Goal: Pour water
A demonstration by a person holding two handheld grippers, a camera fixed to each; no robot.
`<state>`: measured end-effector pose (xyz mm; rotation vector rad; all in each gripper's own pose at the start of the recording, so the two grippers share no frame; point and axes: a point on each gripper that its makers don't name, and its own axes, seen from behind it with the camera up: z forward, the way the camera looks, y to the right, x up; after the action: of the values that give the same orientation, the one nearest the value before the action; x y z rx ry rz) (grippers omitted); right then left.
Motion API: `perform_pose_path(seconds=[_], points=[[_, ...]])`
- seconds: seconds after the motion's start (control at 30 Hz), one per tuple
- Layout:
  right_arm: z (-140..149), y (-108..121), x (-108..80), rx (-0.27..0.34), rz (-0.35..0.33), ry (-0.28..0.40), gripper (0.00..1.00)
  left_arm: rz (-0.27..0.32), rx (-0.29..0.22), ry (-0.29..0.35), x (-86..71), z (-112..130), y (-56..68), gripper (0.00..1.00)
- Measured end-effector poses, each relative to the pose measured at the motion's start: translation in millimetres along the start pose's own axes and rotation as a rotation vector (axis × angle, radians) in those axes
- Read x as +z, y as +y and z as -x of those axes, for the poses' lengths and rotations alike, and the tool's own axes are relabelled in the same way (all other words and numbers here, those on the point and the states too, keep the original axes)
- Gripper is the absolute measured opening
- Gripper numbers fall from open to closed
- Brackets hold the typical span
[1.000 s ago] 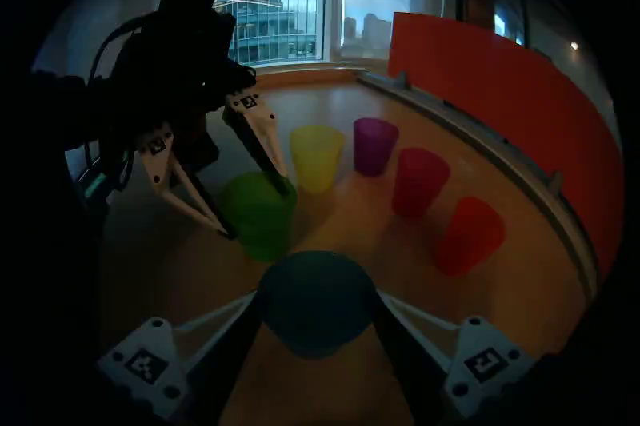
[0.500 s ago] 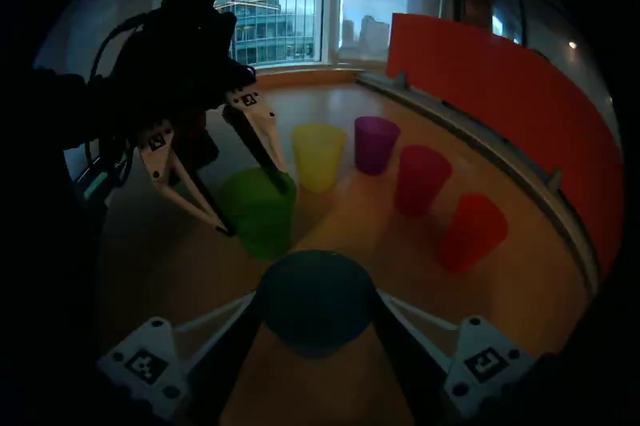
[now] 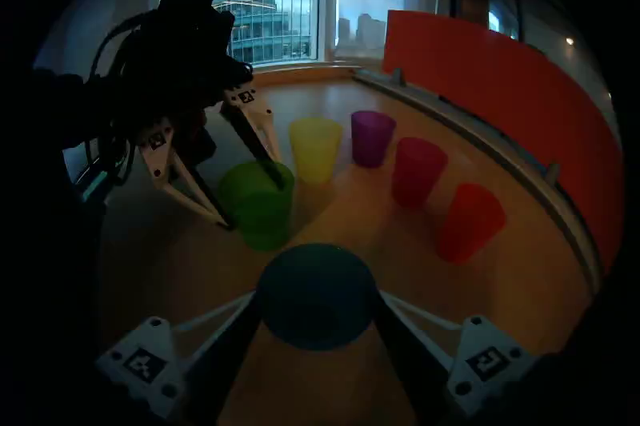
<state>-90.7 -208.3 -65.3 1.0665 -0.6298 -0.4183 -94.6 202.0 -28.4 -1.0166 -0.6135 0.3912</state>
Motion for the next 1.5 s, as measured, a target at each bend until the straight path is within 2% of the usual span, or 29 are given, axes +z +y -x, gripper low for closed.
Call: perform_pose_path(seconds=[0.2, 0.5, 0.97, 1.27, 1.5], points=[[3, 0, -1.7, 0.005, 0.005, -0.007, 1.00, -0.007, -0.026, -0.018, -1.6, 6, -3.2, 0.92], [13, 0, -6.5, 0.012, 0.021, -0.020, 1.00, -0.032, -0.017, -0.027, -10.1, 15, -5.5, 0.92], [33, 3, -29.3, 0.045, 0.074, -0.016, 1.00, -0.086, -0.066, -0.010, -37.7, 28, -8.4, 0.93], [38, -1, -44.8, 0.064, 0.112, 0.009, 1.00, -0.140, -0.100, 0.019, -55.3, 32, -9.9, 0.93], [40, -1, -55.8, 0.097, 0.163, 0.053, 1.00, -0.199, -0.147, 0.082, -72.3, 26, -14.3, 0.94]])
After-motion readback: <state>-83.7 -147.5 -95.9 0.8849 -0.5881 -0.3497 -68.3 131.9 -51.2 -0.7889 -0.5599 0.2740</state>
